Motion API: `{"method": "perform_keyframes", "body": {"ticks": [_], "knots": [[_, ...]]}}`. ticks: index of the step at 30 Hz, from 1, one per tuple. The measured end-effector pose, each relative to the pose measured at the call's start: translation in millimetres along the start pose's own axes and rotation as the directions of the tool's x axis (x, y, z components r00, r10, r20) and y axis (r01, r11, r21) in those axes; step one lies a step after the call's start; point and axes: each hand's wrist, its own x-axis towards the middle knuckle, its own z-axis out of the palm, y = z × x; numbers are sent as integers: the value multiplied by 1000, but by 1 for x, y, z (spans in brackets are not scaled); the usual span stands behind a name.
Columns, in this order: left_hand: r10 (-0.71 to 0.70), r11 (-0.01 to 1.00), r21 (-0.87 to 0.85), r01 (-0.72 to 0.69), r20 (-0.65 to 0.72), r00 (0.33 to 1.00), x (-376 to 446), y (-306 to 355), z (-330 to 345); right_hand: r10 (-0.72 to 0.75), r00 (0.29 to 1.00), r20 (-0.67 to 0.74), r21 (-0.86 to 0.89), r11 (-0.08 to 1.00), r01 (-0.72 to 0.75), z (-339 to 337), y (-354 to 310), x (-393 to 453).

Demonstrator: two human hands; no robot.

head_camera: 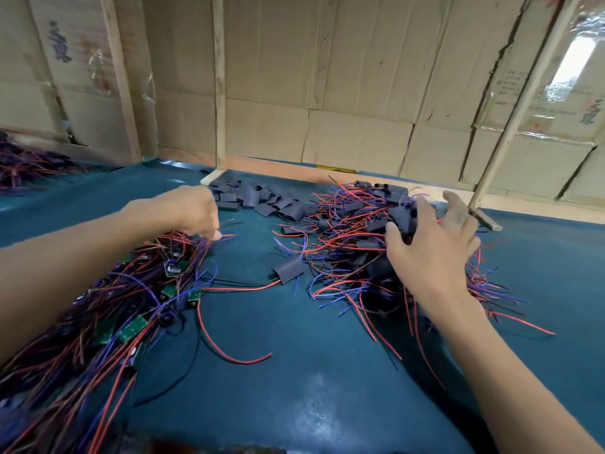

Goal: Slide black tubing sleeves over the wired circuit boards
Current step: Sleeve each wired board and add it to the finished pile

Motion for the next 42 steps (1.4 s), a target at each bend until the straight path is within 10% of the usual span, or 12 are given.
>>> {"method": "perform_keyframes", "body": {"ticks": [7,13,17,24,29,34,42], "knots": [[32,906,-381,-185,-374,927,-11,10,-23,-156,974,-166,254,947,195,-1,-21,-19],[276,691,-90,-718,-885,376,-31,40,-46,-438,895,-87,481,768,423,-3,-42,-36],[219,502,-118,-857,-941,258,-46,68,-54,-383,918,101,706,678,205,-1,-49,-44],[71,131,-615,-777,-776,626,-62,114,-31,-381,886,262,918,383,-107,-4,-52,-42],[169,-249,-924,-289,-335,927,-65,125,-4,-256,952,167,955,284,-91,-6,-56,-41],[280,-88,-978,-191,-208,937,-54,110,20,-367,818,443,885,38,-463,-15,-53,-29],[166,144,-987,-75,-50,985,-18,84,35,-430,493,756,584,101,-806,-11,-45,-24]]}}
